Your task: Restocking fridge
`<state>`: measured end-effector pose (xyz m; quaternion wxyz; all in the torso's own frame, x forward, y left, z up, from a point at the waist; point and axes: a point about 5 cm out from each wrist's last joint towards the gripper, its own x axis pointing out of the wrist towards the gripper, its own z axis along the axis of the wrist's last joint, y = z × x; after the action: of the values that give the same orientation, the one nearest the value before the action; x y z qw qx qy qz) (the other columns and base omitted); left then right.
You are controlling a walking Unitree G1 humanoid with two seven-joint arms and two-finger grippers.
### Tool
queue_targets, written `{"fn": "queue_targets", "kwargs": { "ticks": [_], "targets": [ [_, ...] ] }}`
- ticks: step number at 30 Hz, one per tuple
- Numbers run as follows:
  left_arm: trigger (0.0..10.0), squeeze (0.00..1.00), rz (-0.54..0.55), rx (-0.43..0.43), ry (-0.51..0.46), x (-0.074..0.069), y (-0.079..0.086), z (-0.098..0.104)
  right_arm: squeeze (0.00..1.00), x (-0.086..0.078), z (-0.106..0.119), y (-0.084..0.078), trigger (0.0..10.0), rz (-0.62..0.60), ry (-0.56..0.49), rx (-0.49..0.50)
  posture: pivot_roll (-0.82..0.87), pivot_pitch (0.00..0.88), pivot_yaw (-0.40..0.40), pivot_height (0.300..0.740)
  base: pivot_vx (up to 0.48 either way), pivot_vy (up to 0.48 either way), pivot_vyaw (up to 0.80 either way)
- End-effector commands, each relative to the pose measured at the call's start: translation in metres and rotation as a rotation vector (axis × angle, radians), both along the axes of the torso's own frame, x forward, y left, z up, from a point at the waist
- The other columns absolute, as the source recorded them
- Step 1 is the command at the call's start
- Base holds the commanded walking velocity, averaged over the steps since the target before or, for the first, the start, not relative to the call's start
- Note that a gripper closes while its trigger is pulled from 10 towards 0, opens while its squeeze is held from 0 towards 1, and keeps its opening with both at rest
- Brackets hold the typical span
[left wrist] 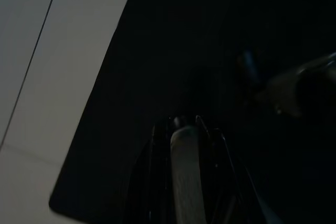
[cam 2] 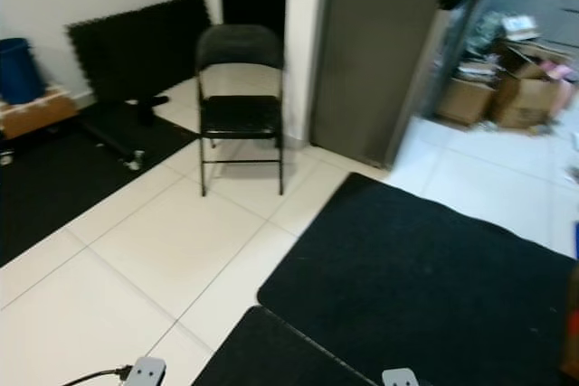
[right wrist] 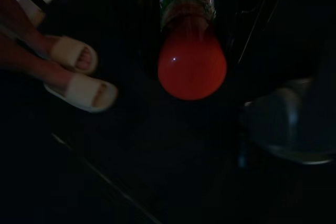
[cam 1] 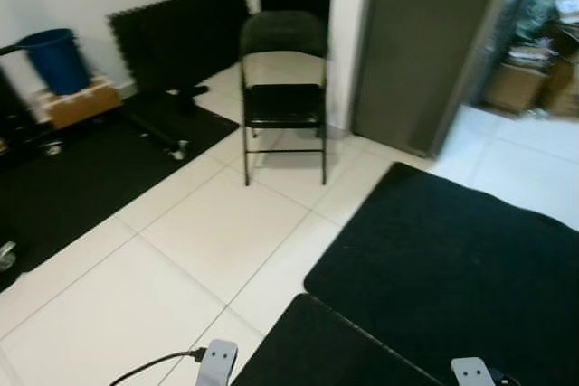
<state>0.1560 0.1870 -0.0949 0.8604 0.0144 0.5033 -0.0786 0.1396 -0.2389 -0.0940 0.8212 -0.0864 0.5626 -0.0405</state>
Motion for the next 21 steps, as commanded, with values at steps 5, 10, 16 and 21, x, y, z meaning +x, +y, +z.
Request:
{"fn": "queue_targets", "kwargs": {
  "ticks": [5,10,16,21],
  "targets": [
    [10.0,0.0,0.003,0.003,0.042,-0.014,-0.003,-0.006,0.0,-0.001,-0.001,0.002,10.0,0.026,0.009,-0.002,-0.01,0.0,-0.006,0.74,0.0,0.0,-0.8],
    [10.0,0.0,0.004,0.016,0.058,-0.019,0.0,-0.008,0.0,-0.003,-0.001,0.0,10.0,0.03,0.015,-0.008,0.0,0.0,0.002,0.74,0.0,0.0,-0.8],
    [10.0,0.0,0.004,0.037,0.061,-0.021,0.007,-0.007,0.0,-0.003,-0.001,-0.001,10.0,0.039,0.018,-0.012,0.0,0.0,-0.001,0.74,0.0,0.0,-0.8],
    [10.0,0.0,0.005,0.049,0.058,-0.02,0.011,-0.006,0.0,-0.001,0.0,-0.001,10.0,0.05,0.01,-0.016,0.0,0.0,-0.002,0.74,0.0,0.0,-0.8]
  ]
}}
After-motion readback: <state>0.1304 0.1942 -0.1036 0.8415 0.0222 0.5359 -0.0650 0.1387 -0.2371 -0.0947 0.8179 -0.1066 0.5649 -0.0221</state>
